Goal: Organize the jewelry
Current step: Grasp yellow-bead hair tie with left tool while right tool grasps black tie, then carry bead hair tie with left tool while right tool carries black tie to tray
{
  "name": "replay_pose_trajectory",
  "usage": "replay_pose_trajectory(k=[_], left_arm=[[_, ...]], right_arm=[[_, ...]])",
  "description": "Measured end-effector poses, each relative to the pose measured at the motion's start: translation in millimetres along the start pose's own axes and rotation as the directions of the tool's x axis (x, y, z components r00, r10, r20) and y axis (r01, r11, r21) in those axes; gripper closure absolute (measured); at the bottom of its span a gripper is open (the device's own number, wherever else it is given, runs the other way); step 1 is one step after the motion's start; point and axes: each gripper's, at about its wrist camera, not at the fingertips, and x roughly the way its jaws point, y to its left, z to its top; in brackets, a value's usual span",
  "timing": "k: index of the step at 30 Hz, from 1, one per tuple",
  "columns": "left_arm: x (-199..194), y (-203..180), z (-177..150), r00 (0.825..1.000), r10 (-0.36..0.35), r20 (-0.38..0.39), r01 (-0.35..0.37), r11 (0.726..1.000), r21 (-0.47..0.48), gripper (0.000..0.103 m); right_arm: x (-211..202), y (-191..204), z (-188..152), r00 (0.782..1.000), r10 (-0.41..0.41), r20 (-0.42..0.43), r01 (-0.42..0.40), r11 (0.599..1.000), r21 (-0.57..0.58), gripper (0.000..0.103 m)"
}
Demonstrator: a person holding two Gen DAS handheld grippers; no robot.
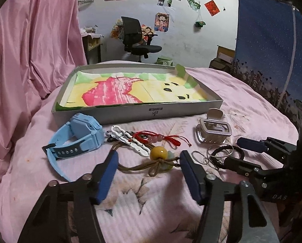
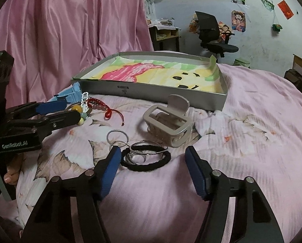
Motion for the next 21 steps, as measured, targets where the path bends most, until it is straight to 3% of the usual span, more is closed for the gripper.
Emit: replay_pose_trajectory(k=[8,13,21], left_arm=[[3.2,0.0,-6.5,1.000,-0.022,-0.009,0.022,1.000,-0.001,0.068],[4.6,3.3,-6.9,0.999,-0.030,-0.015,0.029,0.999,-0.018,0.079],[3.0,5.8,-7.8,0.999,-0.036,-0.016,0.035,0.999,-0.034,0.082]], right_arm=[[2.6,-3.1,-2.1,1.000,0.023,-0.012,-0.023,1.000,0.019,0.047],[3.8,-3.8,-2.2,0.999,0.041,-0.020,-0.041,0.999,0.029,0.059],[4.3,-8.4,-7.5,0.997,0.068,-0.034,-0.065,0.995,0.076,0.084]])
